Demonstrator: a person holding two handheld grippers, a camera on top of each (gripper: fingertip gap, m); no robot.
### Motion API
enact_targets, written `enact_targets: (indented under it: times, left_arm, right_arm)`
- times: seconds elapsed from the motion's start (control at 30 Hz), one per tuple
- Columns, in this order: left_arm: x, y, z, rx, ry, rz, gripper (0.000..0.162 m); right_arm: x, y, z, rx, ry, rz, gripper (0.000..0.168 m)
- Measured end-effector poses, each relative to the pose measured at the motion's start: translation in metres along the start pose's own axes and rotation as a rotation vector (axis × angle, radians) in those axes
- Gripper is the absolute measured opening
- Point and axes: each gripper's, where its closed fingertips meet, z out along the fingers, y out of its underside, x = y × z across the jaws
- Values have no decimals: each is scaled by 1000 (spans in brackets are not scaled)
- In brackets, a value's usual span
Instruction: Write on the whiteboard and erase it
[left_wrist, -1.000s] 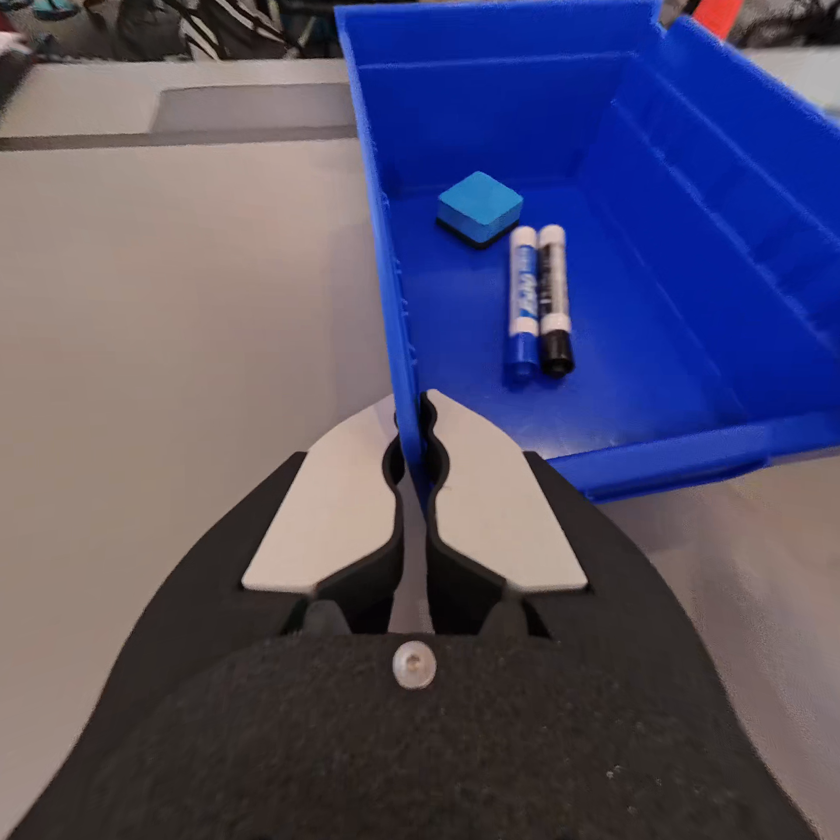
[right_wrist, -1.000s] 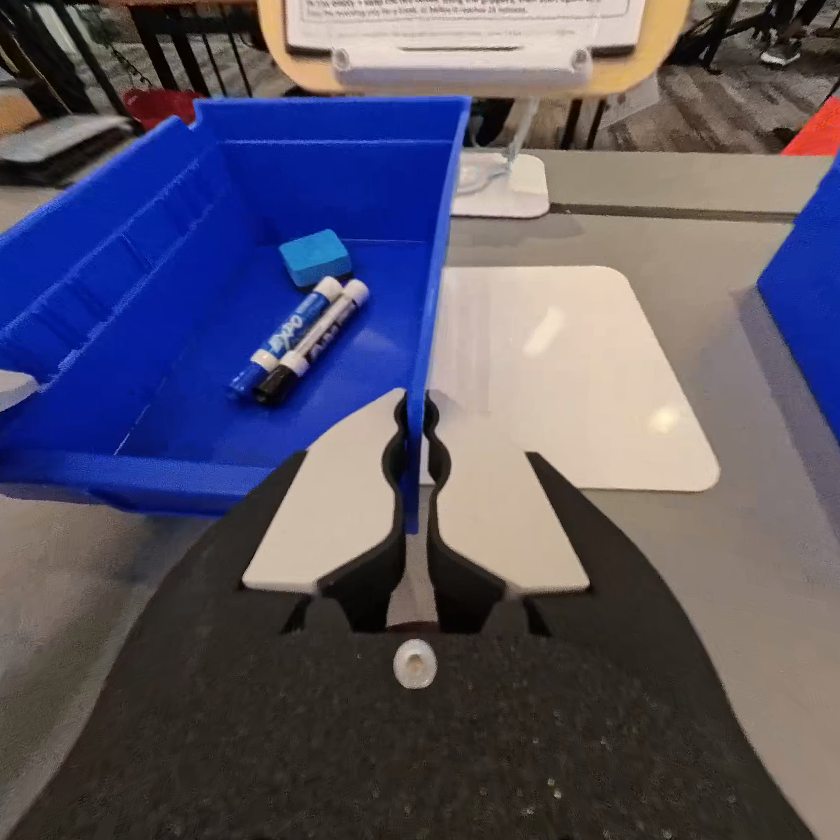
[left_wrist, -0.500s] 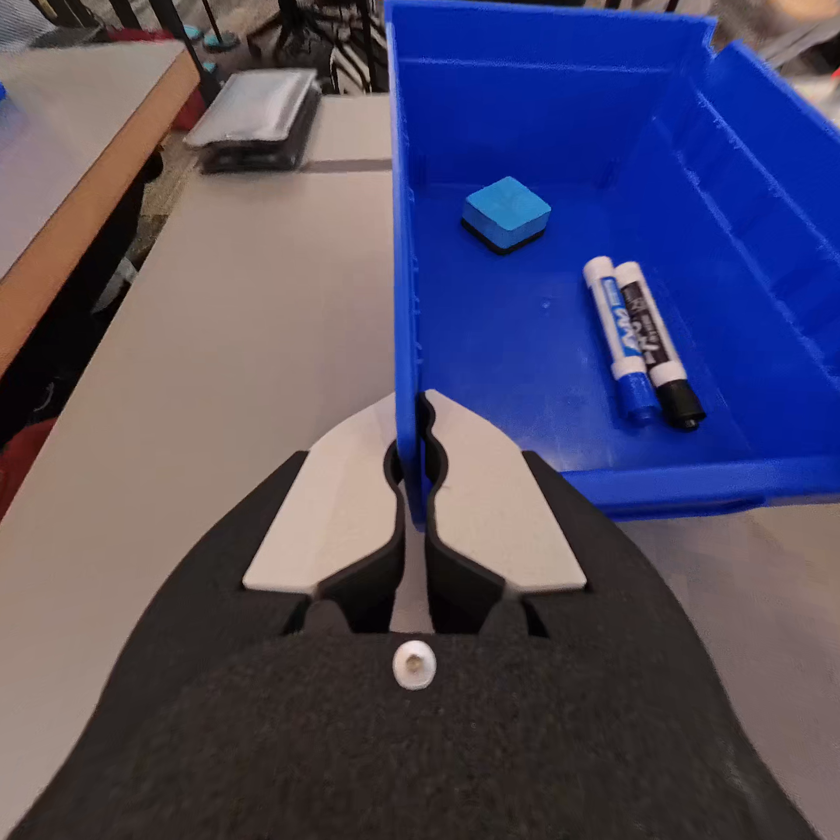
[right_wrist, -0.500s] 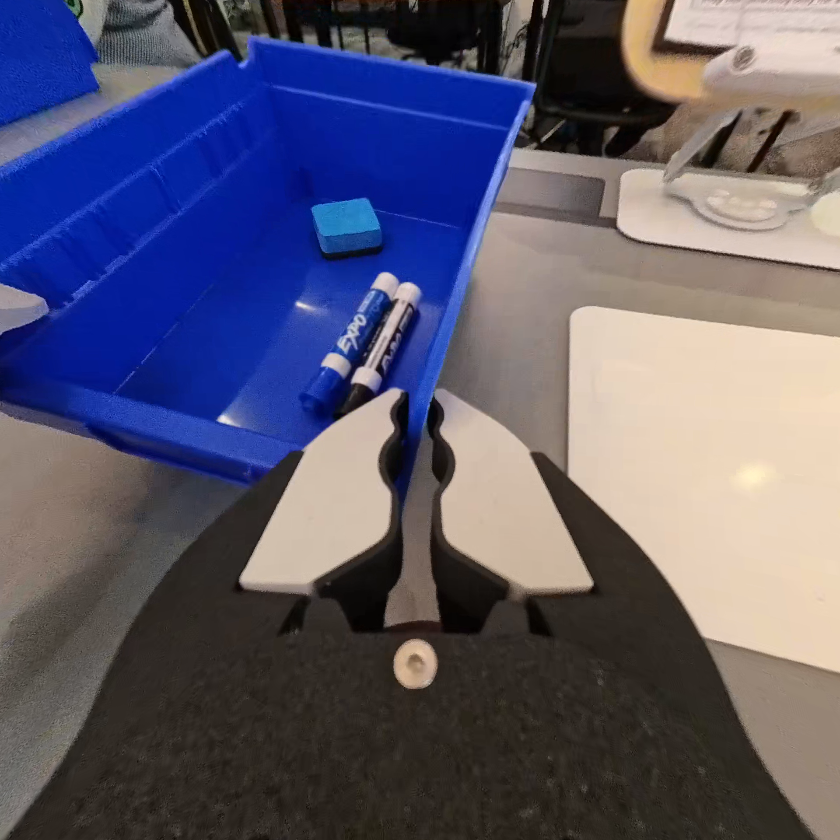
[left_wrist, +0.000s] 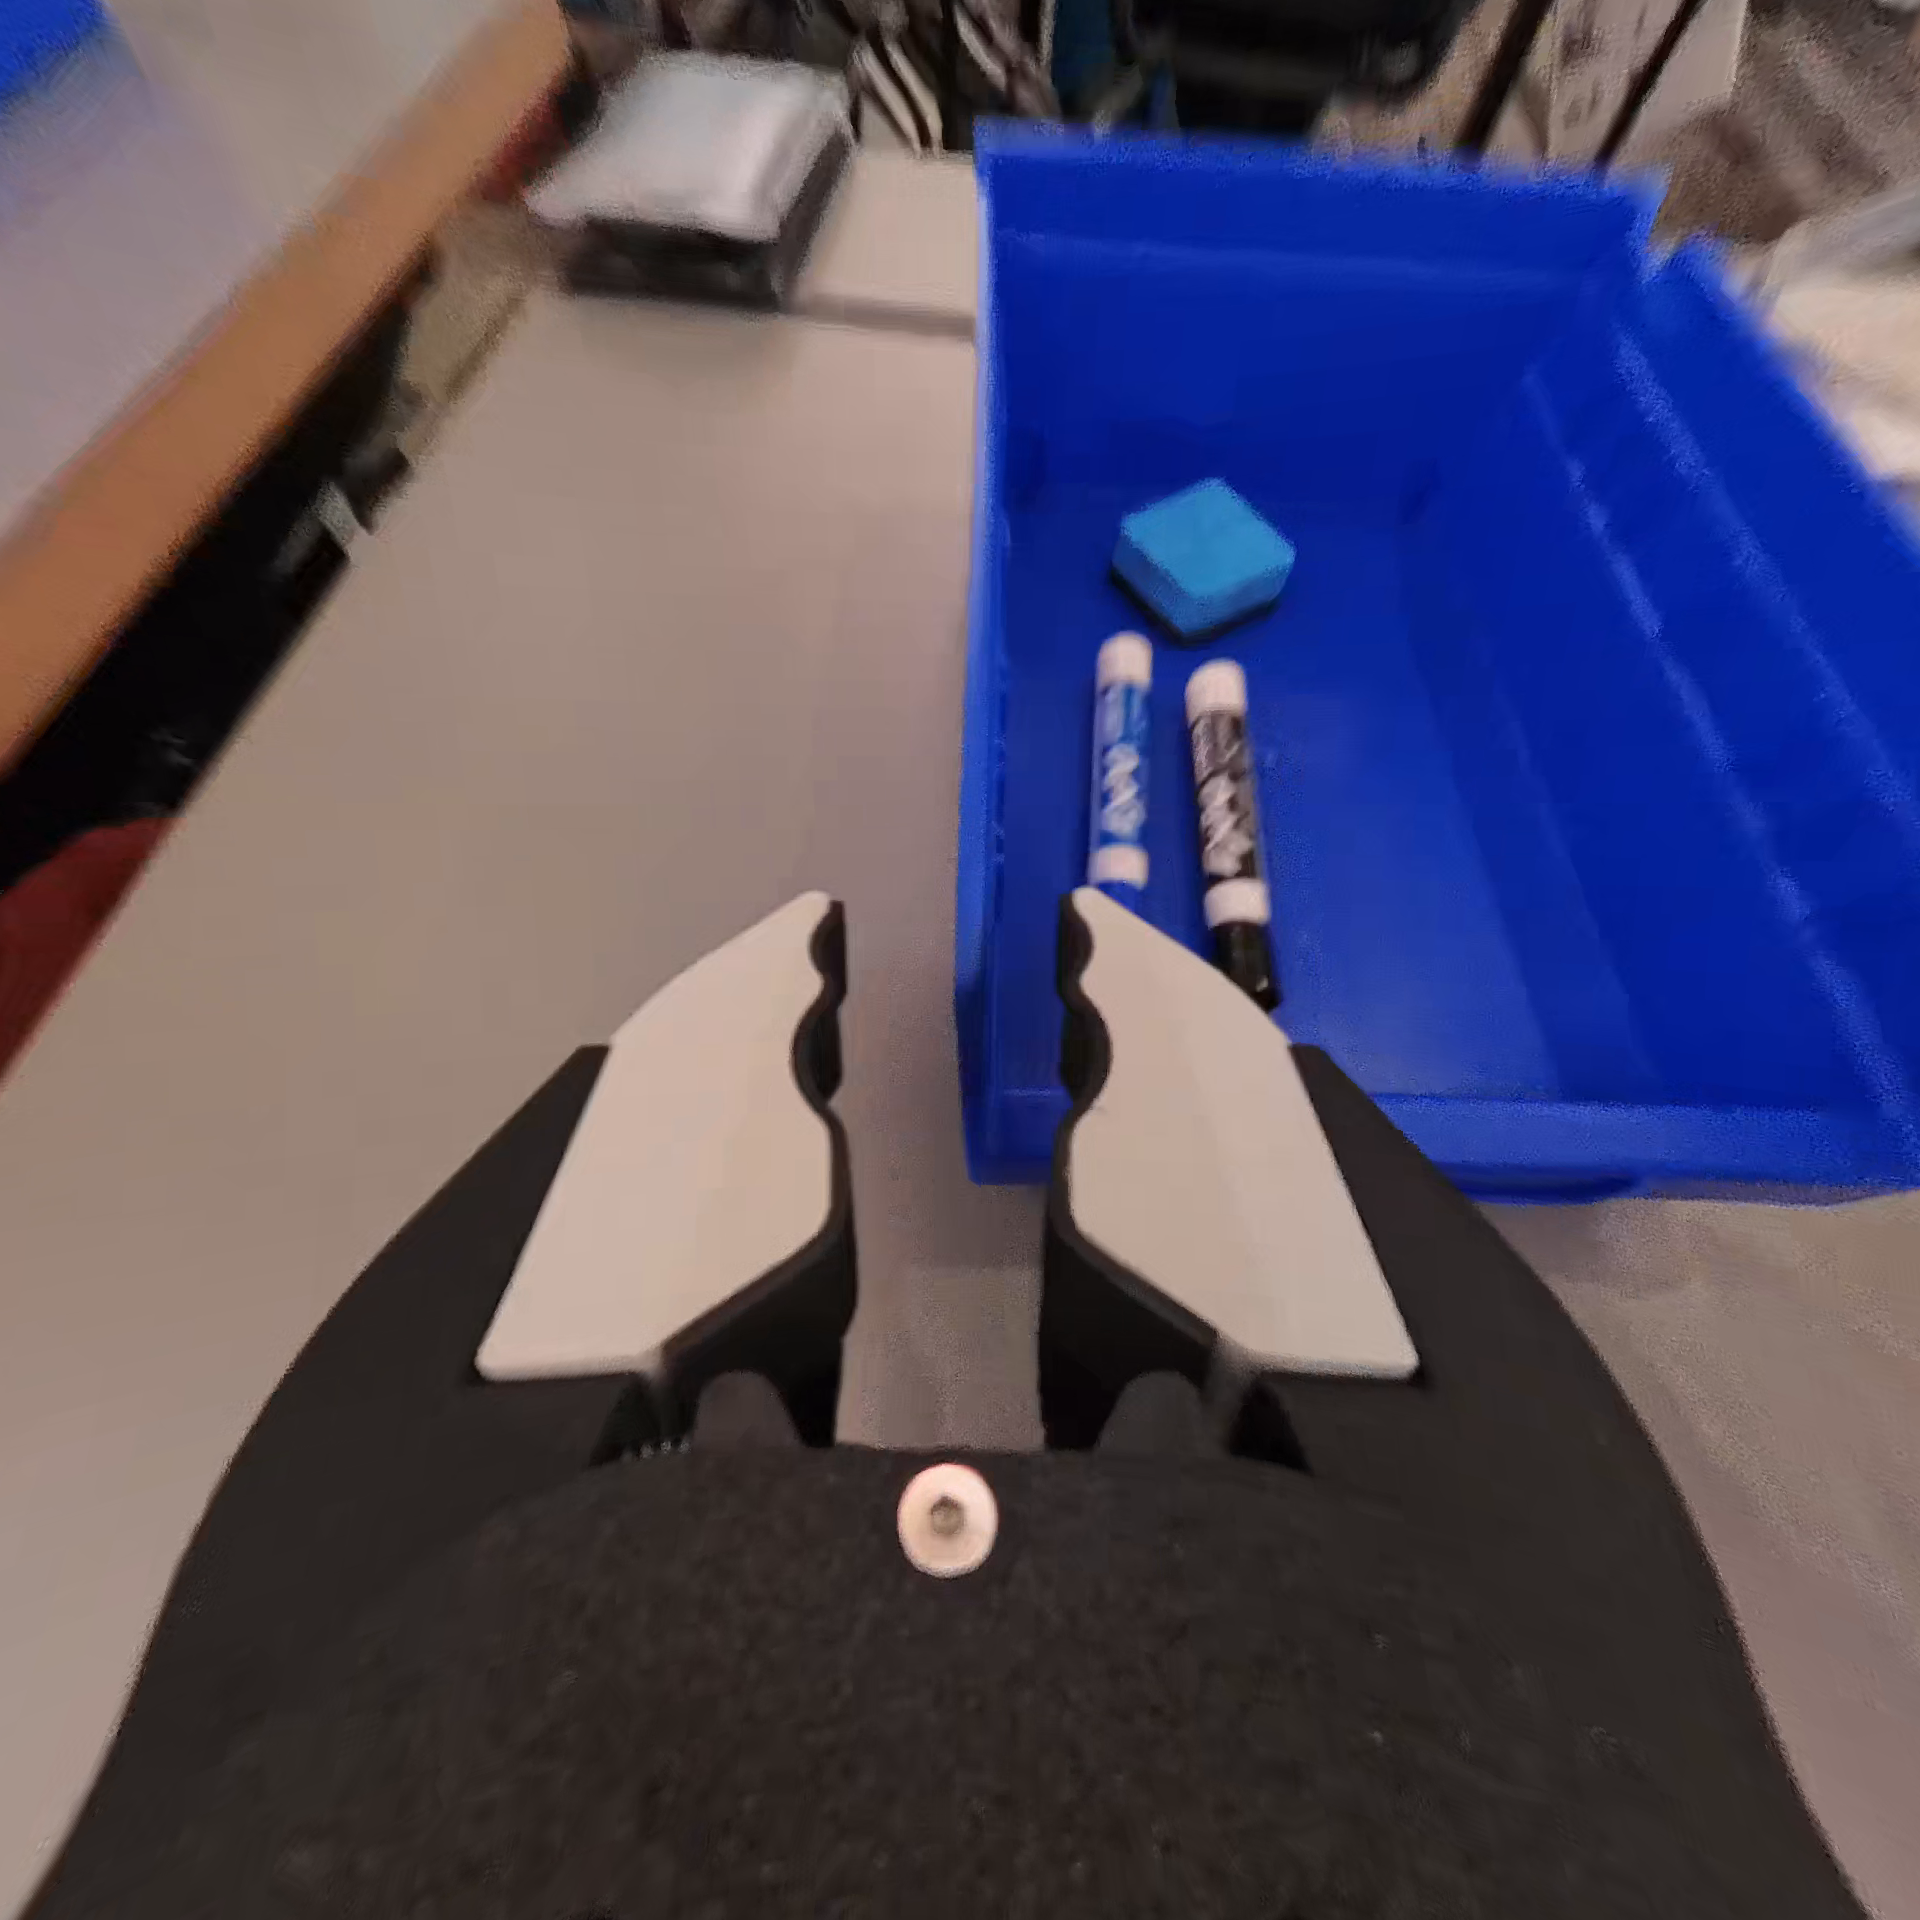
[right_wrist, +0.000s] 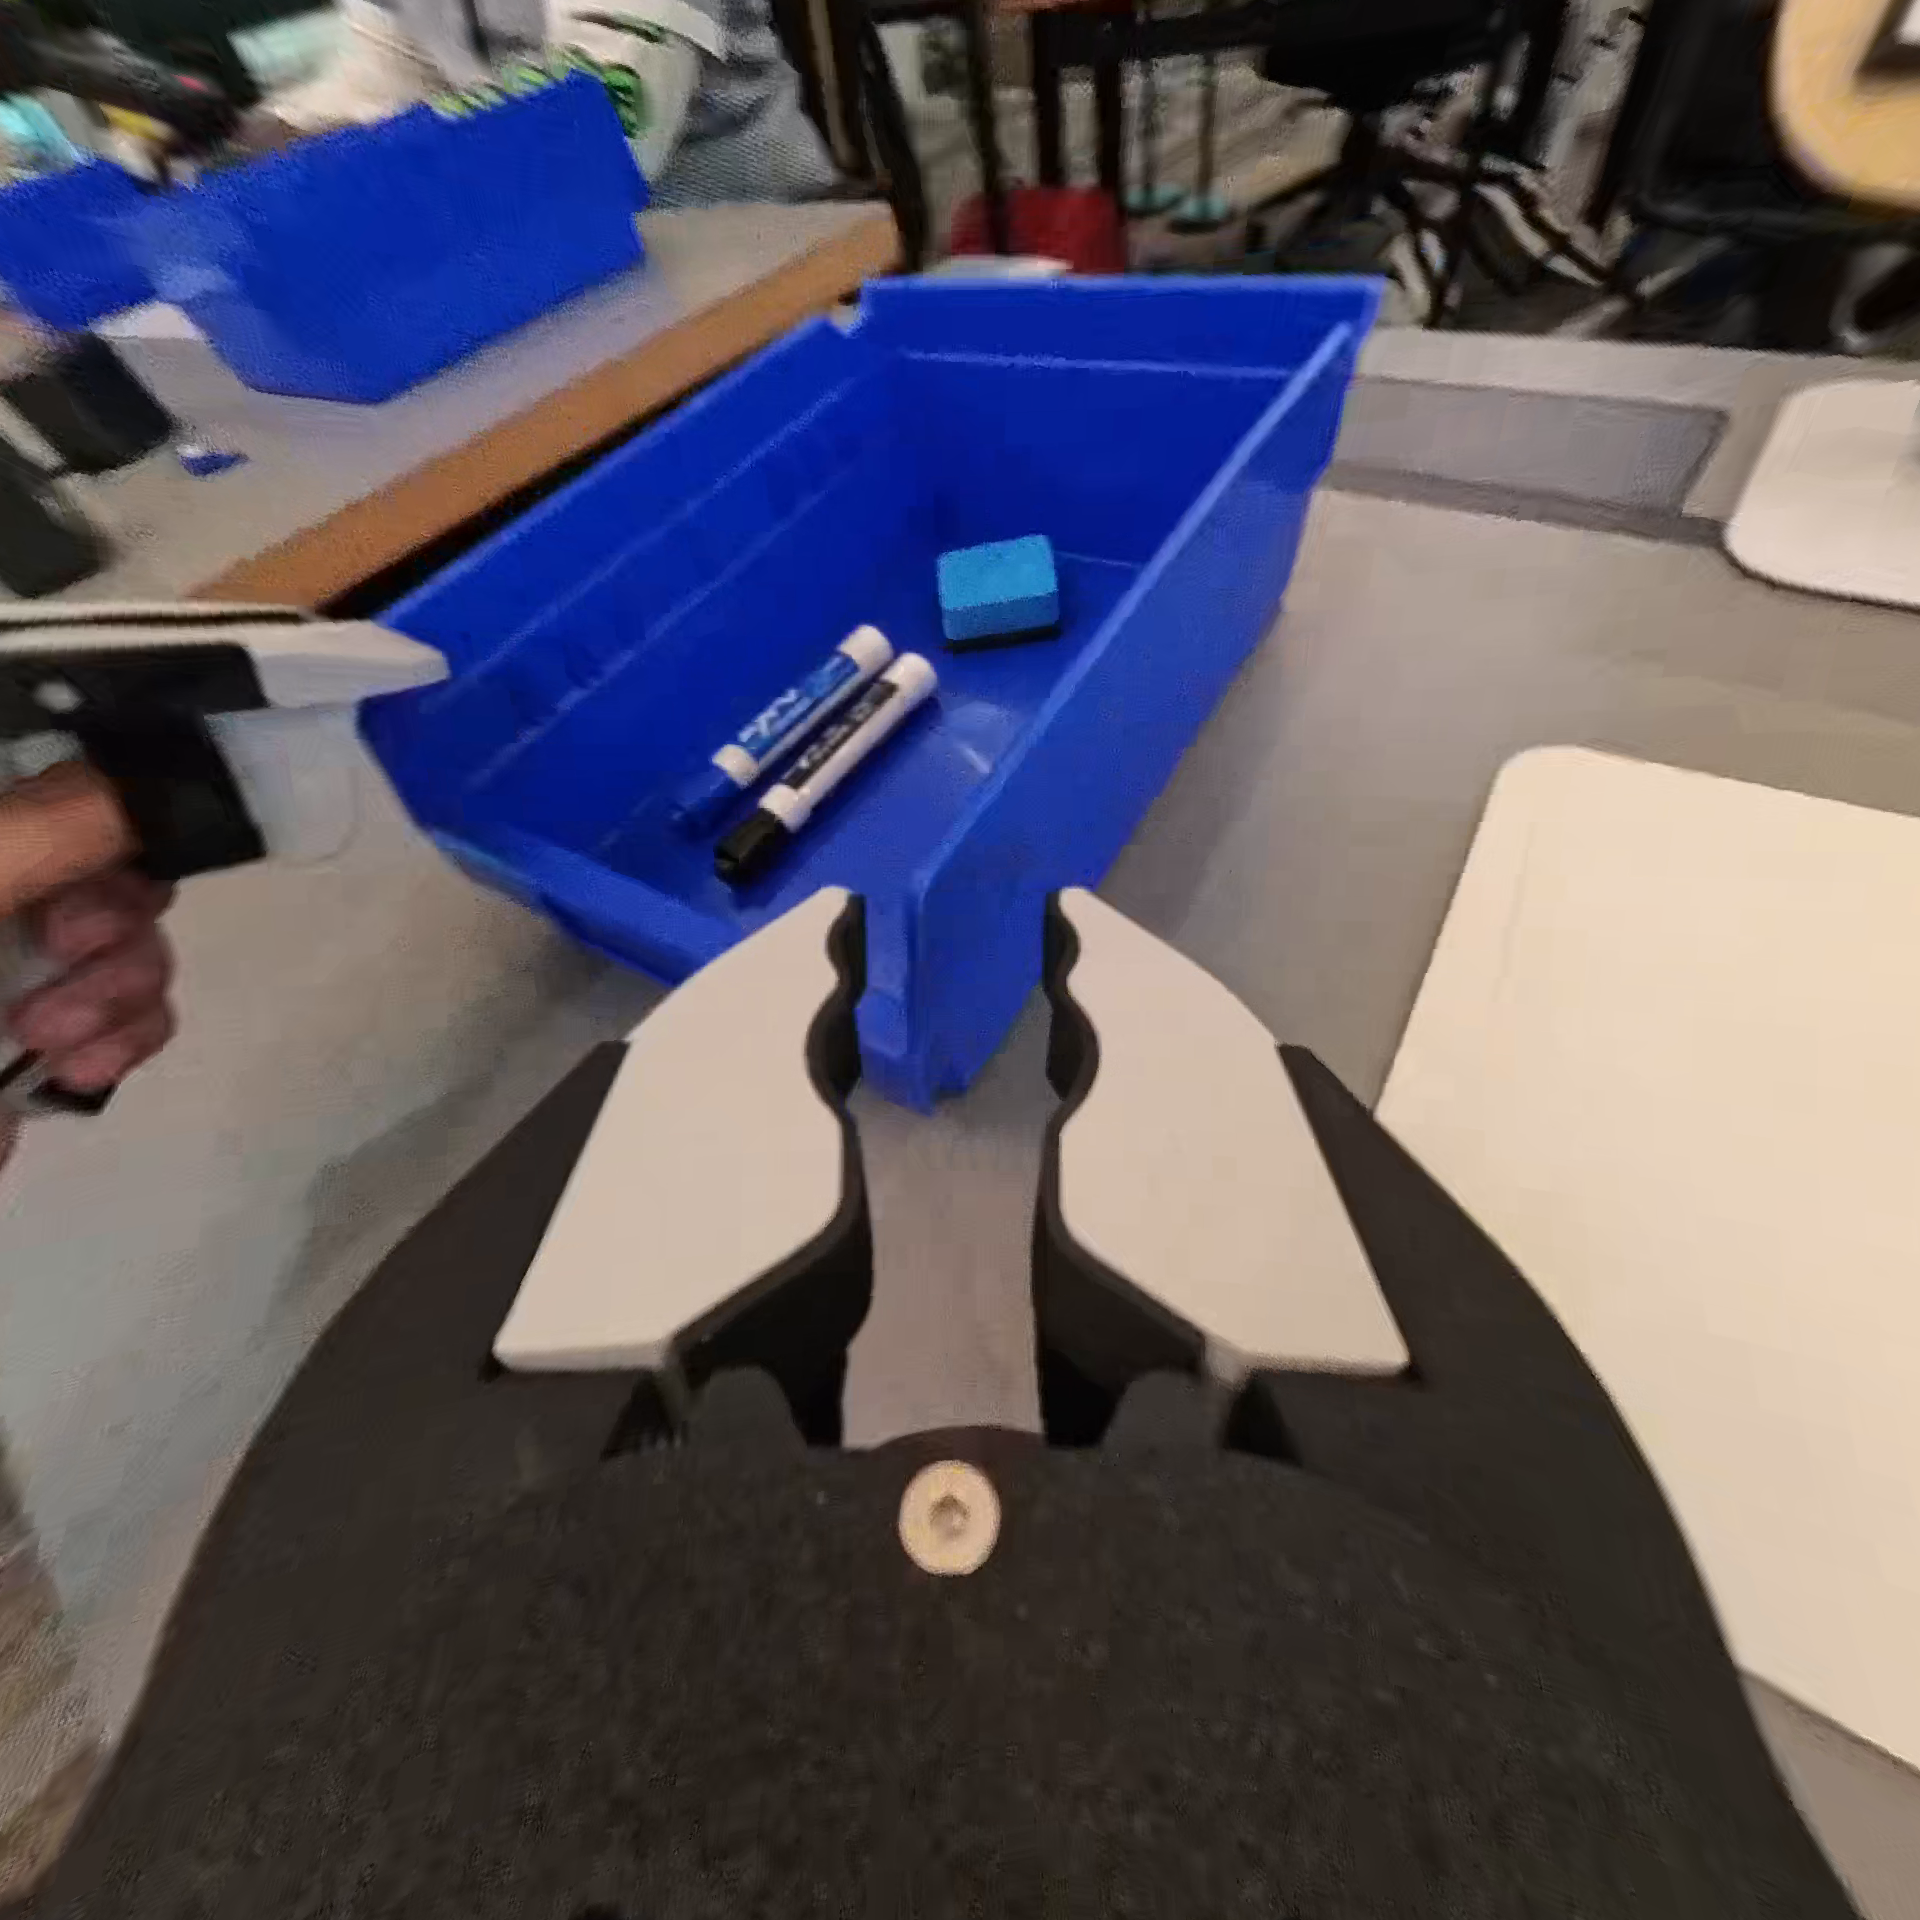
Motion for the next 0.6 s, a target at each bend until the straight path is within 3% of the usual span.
enact_targets:
  times: [0.1,0.13,0.2,0.27,0.33,0.4,0.5,0.6]
  left_arm:
    - [11,-37,-54,186,-32,-26,48]
    - [28,-44,-69,229,0,-35,49]
    - [89,-44,-87,246,182,-57,49]
    - [168,-22,-91,182,398,-75,50]
    - [251,15,-86,55,582,-58,55]
    - [303,51,-67,-87,610,9,66]
    - [312,70,-22,-200,465,57,88]
    - [311,71,12,-275,422,58,94]
  right_arm:
    - [21,-13,-61,50,-143,-139,61]
    - [41,-11,-80,43,-143,-192,60]
    - [100,-9,-112,24,-61,-249,65]
    - [171,-2,-134,-25,88,-220,71]
    - [235,21,-152,-129,217,-164,74]
    - [282,49,-165,-205,294,-67,81]
    - [310,81,-168,-274,284,102,90]
    - [318,88,-165,-272,270,171,91]
